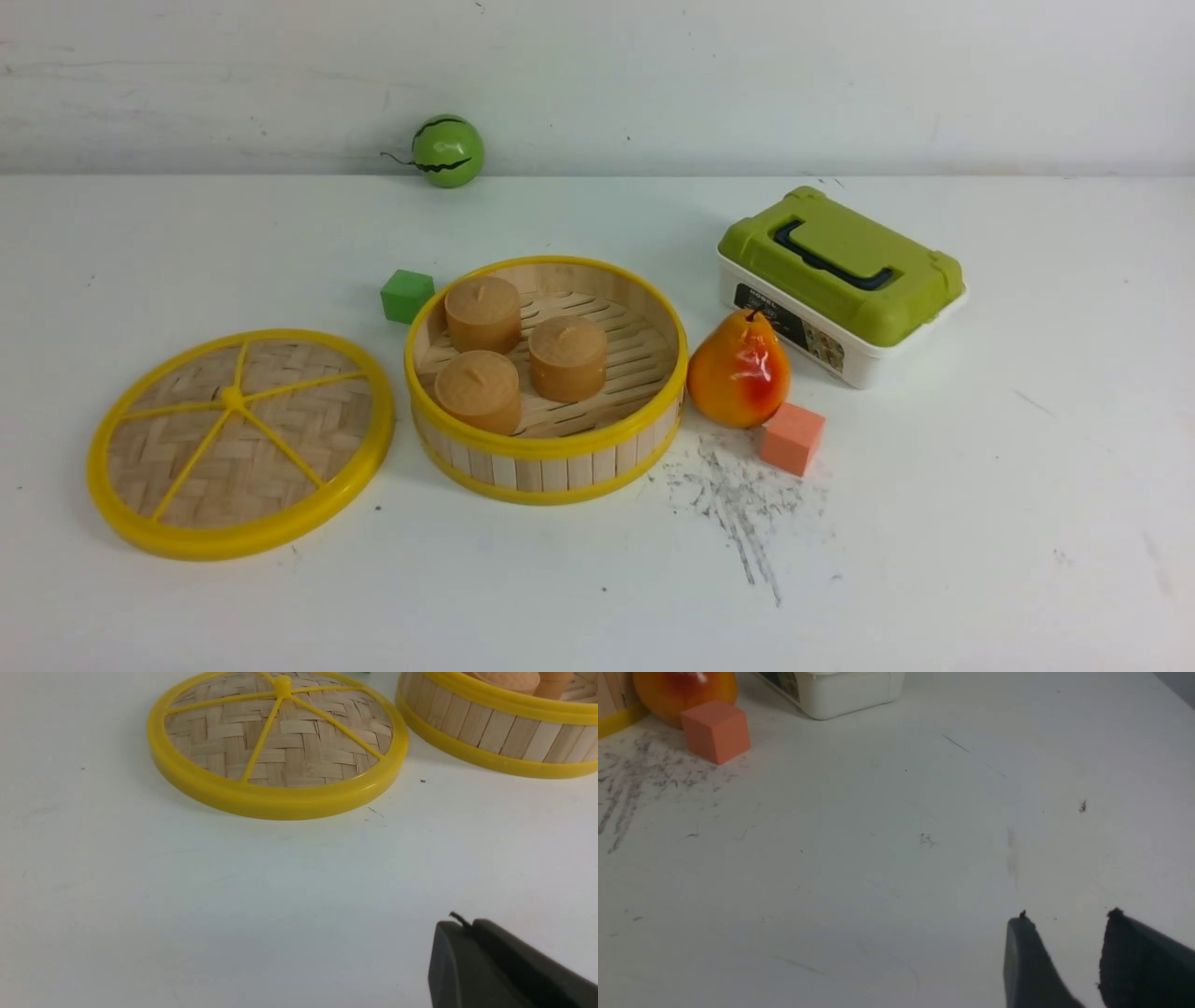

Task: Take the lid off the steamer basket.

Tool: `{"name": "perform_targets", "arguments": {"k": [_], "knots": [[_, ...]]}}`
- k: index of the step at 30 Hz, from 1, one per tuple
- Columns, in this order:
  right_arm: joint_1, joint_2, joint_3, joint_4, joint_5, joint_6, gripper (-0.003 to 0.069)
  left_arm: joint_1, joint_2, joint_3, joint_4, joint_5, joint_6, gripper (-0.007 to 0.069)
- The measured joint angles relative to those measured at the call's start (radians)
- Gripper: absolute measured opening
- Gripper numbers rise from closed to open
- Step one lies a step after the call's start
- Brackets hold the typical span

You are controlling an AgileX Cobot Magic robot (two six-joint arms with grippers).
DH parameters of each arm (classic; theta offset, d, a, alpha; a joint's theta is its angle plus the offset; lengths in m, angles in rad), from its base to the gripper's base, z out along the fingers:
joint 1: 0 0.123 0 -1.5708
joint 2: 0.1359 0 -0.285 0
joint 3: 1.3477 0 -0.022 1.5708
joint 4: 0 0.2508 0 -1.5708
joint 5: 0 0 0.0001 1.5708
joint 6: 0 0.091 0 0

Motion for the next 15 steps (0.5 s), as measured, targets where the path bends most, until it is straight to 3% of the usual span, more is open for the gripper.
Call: {"name": "perform_targets", "arguments": {"k": [15], "knots": [[0.000,0.000,0.000,0.000,0.000,0.000,0.0239,0.000,0.000,0.000,0.000,0.000,0.000,0.0029]]}}
